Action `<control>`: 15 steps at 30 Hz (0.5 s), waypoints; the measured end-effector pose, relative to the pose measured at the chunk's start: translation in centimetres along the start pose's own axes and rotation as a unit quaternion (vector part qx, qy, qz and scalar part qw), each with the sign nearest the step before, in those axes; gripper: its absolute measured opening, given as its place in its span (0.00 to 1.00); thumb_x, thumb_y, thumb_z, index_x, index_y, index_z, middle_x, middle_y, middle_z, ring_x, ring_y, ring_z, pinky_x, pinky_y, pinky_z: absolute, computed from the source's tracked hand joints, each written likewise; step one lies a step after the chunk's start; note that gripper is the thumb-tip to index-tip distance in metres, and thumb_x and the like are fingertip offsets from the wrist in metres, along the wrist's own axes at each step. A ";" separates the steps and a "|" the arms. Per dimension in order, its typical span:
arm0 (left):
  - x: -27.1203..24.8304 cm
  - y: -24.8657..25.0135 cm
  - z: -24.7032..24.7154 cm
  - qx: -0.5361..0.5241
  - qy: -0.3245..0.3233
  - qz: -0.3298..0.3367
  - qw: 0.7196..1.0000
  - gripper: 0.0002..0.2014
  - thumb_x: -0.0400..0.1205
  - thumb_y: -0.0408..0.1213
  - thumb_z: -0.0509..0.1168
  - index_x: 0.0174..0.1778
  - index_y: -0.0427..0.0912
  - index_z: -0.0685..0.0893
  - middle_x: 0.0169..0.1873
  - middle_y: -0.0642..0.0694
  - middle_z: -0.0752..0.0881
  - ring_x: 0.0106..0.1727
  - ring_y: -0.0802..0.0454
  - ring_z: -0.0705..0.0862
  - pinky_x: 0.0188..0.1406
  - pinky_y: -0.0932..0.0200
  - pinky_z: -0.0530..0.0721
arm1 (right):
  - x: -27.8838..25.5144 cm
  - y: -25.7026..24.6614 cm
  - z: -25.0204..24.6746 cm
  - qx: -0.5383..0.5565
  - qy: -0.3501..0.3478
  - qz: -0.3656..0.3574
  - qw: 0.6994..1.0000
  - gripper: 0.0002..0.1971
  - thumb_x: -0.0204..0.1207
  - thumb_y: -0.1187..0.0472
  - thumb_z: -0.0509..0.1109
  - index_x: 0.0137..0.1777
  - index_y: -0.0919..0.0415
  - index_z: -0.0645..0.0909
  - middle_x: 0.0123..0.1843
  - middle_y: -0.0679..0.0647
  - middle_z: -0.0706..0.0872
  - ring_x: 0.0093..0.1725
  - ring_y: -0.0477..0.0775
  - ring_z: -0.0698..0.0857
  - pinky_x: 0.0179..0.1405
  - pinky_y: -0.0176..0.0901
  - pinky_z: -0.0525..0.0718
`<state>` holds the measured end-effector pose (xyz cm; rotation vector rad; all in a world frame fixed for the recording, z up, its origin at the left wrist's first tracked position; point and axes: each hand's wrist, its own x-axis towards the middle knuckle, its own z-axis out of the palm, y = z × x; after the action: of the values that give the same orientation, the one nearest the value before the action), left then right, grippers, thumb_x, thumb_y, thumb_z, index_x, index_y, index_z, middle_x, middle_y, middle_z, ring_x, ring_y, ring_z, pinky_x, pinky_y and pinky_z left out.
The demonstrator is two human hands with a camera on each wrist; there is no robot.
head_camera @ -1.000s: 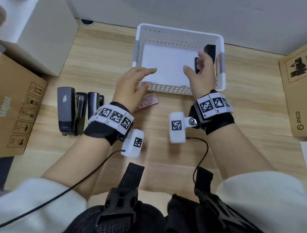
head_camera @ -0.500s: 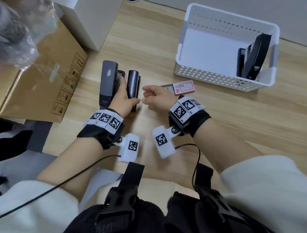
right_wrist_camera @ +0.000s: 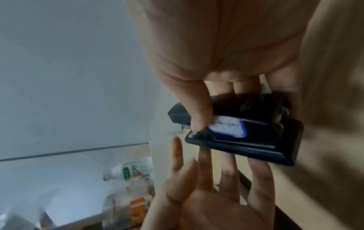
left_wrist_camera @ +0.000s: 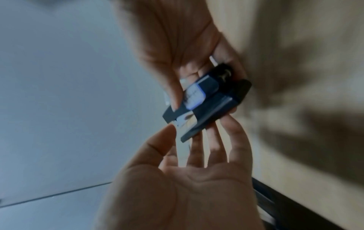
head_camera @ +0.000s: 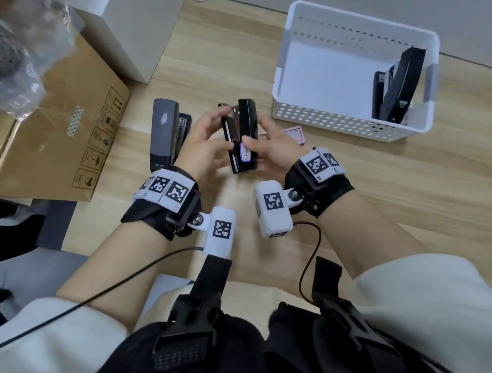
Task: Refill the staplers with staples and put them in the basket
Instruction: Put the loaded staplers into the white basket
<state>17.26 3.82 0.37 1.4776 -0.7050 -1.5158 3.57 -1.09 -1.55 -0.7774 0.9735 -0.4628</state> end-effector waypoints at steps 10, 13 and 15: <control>7.0 3.5 5.9 0.110 0.029 0.088 0.990 0.28 0.75 0.22 0.61 0.72 0.42 0.68 0.63 0.44 0.75 0.60 0.52 0.76 0.59 0.57 0.80 | -3.8 -8.5 -8.9 -0.018 0.160 -0.125 0.979 0.26 0.77 0.68 0.67 0.72 0.48 0.67 0.43 0.53 0.88 0.45 0.53 0.88 0.41 0.50 0.88; 9.3 2.9 7.0 0.160 0.022 0.047 0.986 0.25 0.81 0.29 0.59 0.76 0.38 0.65 0.70 0.40 0.75 0.67 0.50 0.78 0.69 0.52 0.77 | -3.6 -10.1 -12.4 -0.046 0.243 -0.124 0.961 0.26 0.77 0.67 0.67 0.73 0.50 0.67 0.44 0.48 0.88 0.45 0.51 0.88 0.41 0.51 0.87; 9.9 2.5 7.4 0.181 0.000 0.056 0.982 0.19 0.82 0.27 0.57 0.70 0.35 0.73 0.56 0.39 0.85 0.42 0.68 0.84 0.47 0.67 0.81 | -2.8 -10.4 -14.2 -0.088 0.273 -0.095 0.953 0.26 0.77 0.66 0.67 0.73 0.49 0.67 0.56 0.52 0.86 0.52 0.53 0.87 0.47 0.56 0.87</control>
<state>11.50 -7.27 -1.23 1.6722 -1.0895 -1.3493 -10.23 -11.28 3.24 -0.9313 1.4760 -0.7916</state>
